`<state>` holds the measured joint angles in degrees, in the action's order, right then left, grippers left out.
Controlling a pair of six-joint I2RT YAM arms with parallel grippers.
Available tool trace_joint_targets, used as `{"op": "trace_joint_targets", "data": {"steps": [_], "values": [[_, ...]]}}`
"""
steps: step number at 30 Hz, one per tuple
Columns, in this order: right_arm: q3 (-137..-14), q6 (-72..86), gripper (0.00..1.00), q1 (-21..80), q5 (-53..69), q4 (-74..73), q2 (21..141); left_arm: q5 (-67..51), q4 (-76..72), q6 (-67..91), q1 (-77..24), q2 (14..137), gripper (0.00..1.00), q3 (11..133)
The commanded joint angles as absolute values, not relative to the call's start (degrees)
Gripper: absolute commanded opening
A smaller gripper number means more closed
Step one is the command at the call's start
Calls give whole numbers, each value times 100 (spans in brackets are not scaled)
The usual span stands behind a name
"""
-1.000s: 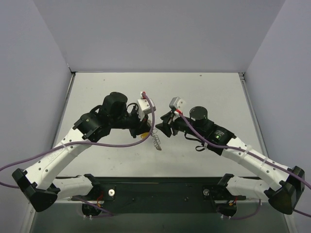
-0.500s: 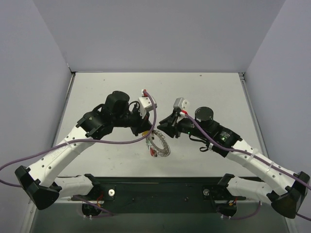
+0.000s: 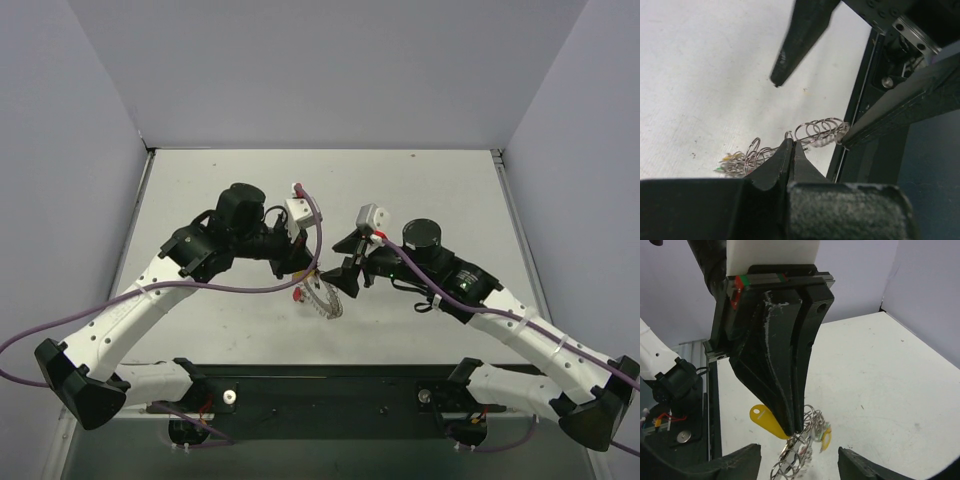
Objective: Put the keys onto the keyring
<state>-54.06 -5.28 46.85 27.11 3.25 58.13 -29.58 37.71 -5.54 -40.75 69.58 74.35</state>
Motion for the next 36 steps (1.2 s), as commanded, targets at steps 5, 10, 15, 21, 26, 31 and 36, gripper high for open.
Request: {"op": "trace_joint_targets", "data": {"steps": [5,10,15,21,26,31,36], "values": [[-5862,-844,66,4430,4214,282,5704,-4411,3735,-1142,-4052,6820,0,7699],[-6134,-1107,61,4228,5211,-174,5783,-4754,3683,-1292,-4061,6636,0,7673],[-6293,-1187,58,4236,5624,-439,5985,-4922,3437,-1336,-4052,6408,0,7541],[-6354,-1160,55,4271,5642,-475,6187,-4896,3278,-1257,-4061,6381,0,7524],[-6390,-1108,51,4324,5537,-475,6284,-4913,3120,-1169,-4069,6407,0,7462],[-6399,-1055,48,4350,5528,-466,6240,-4887,3111,-1160,-4069,6434,0,7479],[-6425,-976,38,4386,5520,-440,6284,-4887,3103,-1125,-4069,6495,0,7506]]}}
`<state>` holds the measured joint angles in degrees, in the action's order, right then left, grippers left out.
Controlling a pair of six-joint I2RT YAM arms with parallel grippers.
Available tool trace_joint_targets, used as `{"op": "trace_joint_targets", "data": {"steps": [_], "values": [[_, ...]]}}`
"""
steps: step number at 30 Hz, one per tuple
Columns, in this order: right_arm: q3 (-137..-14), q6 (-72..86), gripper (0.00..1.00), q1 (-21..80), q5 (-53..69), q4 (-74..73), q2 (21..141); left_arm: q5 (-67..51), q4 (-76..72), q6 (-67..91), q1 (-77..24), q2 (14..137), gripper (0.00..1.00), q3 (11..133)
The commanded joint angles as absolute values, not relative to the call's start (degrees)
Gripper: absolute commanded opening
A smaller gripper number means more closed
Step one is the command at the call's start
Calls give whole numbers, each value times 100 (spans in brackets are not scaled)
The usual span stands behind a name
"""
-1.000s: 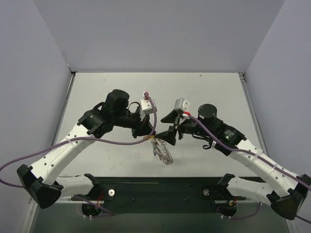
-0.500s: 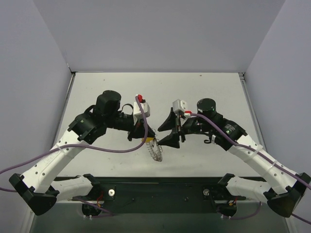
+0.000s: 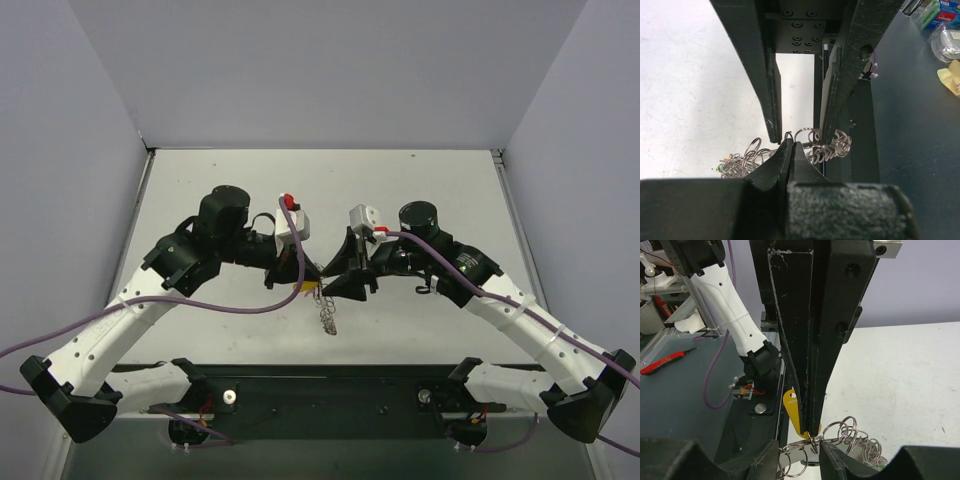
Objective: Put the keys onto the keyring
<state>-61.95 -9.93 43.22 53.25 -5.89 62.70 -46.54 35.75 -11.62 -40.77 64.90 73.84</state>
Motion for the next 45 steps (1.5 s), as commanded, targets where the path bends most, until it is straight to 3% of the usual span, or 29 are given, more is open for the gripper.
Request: {"op": "trace_joint_targets", "data": {"steps": [1,4,8,11,26,29,30,34,45], "values": [[-6442,-941,31,4377,5528,-439,6302,-4913,3103,-1125,-4069,6521,0,7532],[-6469,-853,20,4377,5493,-404,6346,-4939,3111,-1099,-4078,6548,0,7532],[-6486,-730,14,4386,5467,-352,6407,-4957,3067,-1081,-4078,6557,0,7541],[-6495,-686,0,4394,5458,-334,6451,-4975,3032,-1064,-4087,6548,0,7541],[-6521,-738,0,4377,5344,-273,6416,-4203,2101,-492,-4034,6135,0,7242],[-6548,-738,0,4377,5344,-220,6398,-4000,1856,-317,-3920,6021,16,7163],[-6565,-738,0,4377,5361,-202,6407,-3938,1759,-203,-3876,5977,25,7128],[-6609,-721,0,4377,5440,-150,6451,-3954,1284,130,-3622,5696,36,6900],[-6479,-414,0,4289,4967,631,6566,-4509,738,554,-3164,5563,37,6609]]}}
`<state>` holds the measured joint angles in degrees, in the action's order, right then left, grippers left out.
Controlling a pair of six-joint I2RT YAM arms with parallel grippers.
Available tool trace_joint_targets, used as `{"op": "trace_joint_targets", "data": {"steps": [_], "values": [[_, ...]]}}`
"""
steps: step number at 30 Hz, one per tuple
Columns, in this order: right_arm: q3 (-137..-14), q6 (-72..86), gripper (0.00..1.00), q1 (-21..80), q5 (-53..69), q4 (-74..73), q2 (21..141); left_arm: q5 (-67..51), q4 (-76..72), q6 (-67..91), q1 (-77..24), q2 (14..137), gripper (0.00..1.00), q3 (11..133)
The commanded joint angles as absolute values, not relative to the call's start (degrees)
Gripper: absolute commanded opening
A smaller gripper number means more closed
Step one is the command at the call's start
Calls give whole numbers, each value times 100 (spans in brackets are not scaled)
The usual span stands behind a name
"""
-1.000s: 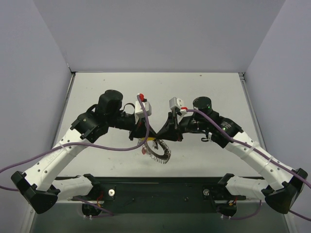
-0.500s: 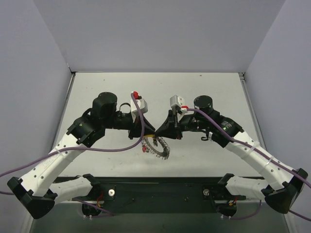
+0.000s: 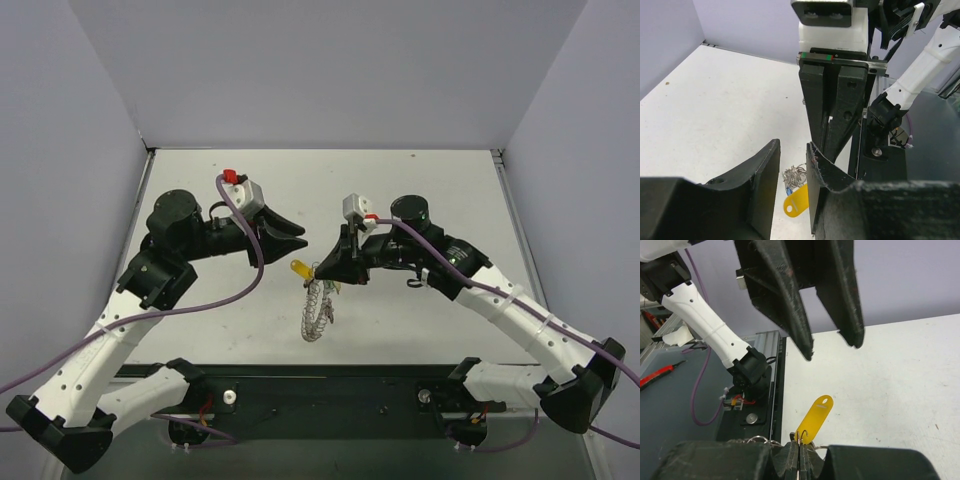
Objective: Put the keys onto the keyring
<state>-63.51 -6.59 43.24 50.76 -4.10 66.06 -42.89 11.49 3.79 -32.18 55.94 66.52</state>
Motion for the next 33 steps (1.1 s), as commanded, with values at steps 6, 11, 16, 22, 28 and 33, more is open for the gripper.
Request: {"op": "trace_joint_targets", "data": {"steps": [6,11,16,22,28,33], "values": [[-5442,-97,0,4149,4694,3028,5977,-4474,729,536,-3120,5528,37,6539],[-4729,298,0,4017,4842,4778,5774,-4491,616,554,-3076,5493,37,6521],[-4606,1027,0,3780,5474,6071,6046,-4544,580,633,-2997,5475,40,6557],[-4500,2142,0,3464,5818,7908,6486,-4719,361,922,-2909,5458,40,6557],[-4921,3637,0,3164,6520,9554,7119,-4632,123,1432,-2725,5388,52,6618],[-4975,3674,0,3112,6531,9554,7128,-4772,79,1688,-2531,5362,54,6618]]}}
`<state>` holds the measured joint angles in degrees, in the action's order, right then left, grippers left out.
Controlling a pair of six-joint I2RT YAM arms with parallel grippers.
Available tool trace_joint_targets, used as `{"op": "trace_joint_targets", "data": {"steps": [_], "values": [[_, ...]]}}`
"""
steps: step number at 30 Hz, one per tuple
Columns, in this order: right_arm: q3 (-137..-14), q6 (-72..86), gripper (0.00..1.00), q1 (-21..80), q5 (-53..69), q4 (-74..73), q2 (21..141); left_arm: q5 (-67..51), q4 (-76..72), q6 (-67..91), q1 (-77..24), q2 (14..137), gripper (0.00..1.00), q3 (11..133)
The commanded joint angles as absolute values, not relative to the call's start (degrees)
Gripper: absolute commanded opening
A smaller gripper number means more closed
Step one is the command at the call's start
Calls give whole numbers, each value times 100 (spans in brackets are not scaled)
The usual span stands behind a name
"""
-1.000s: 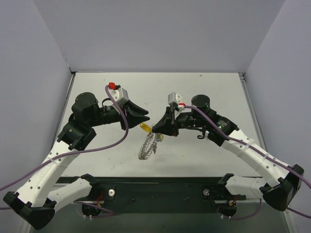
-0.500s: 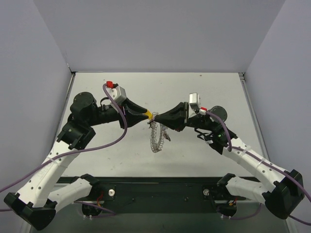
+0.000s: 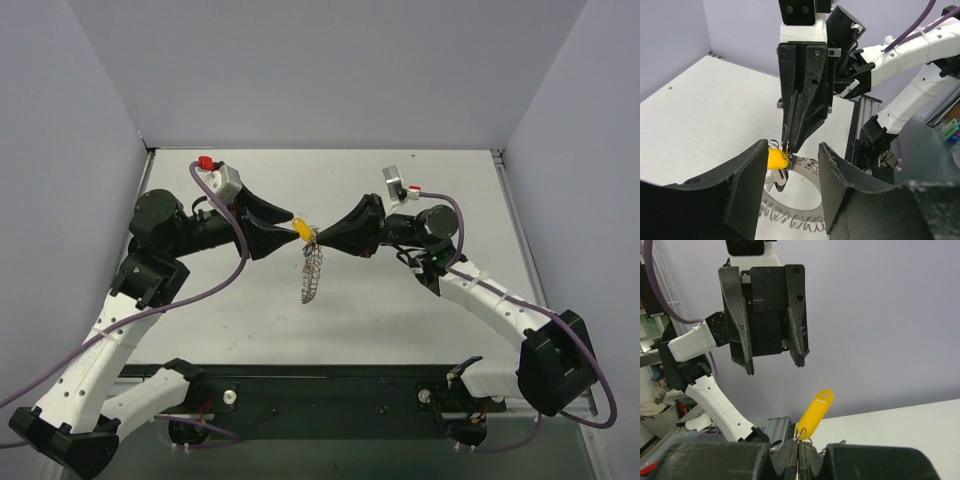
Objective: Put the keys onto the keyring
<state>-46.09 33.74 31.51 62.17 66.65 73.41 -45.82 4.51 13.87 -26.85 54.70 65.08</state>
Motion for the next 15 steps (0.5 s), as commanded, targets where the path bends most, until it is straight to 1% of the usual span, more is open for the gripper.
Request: {"op": "trace_joint_targets", "data": {"steps": [1,7,12,14,15], "values": [[-4966,3691,0,3094,6504,9554,7128,-4799,88,1600,-2531,5353,55,6583],[-4957,3700,0,3041,6294,9554,7040,-4746,729,844,-2531,5405,55,6592],[-4966,3700,0,3050,6065,9475,7040,-4852,642,598,-2610,5274,55,6390],[-5044,3692,0,3041,5898,9046,7023,-4370,642,265,-2776,5160,55,6276],[-5071,3604,0,3050,5854,8870,6988,-3829,676,124,-3021,5020,55,6162]]}}
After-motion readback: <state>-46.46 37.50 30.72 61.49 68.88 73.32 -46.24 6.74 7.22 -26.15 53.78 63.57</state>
